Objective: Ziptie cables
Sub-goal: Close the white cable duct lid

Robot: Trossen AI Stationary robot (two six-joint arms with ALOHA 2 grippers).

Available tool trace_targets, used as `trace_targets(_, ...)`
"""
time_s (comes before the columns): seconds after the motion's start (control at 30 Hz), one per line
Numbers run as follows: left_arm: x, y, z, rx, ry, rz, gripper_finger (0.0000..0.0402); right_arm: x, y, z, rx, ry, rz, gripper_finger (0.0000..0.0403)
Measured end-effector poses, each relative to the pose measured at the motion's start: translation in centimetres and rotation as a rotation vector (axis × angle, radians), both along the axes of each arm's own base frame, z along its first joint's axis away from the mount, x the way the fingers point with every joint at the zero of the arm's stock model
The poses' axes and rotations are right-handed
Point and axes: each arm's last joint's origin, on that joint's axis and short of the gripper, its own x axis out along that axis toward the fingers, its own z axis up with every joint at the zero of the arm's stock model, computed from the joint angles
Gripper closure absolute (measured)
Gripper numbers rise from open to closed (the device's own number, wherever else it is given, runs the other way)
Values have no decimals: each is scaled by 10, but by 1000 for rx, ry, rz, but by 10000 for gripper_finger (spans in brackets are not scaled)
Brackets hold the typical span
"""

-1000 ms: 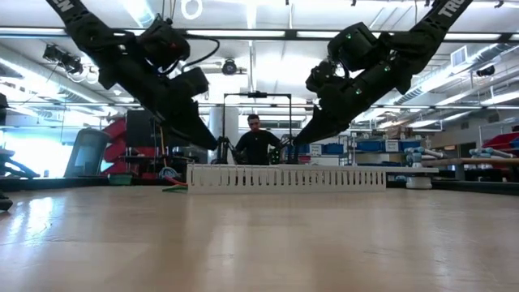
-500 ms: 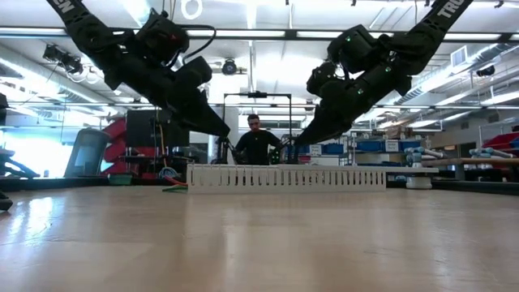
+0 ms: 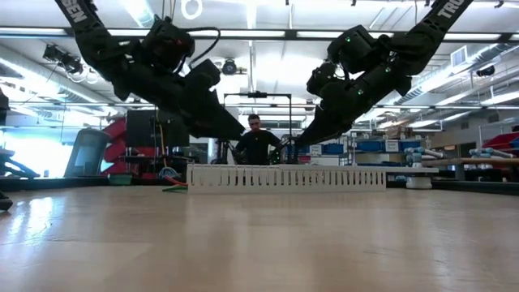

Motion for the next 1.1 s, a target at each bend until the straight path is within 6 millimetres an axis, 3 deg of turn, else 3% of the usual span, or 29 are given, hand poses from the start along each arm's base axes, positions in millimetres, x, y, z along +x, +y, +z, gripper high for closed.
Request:
trace_targets(0.2,10,1,-14,-28,-38,48,71,0,0,0,-1,0,-1,403)
trace_targets(0.57,18,3,-47,-30,32,79,66,0,-1,1,-4,-10,-5,403)
trace_targets(1.1,18,6,-49,53,57,134,66,-5,-13,0,-7,7,-42,403)
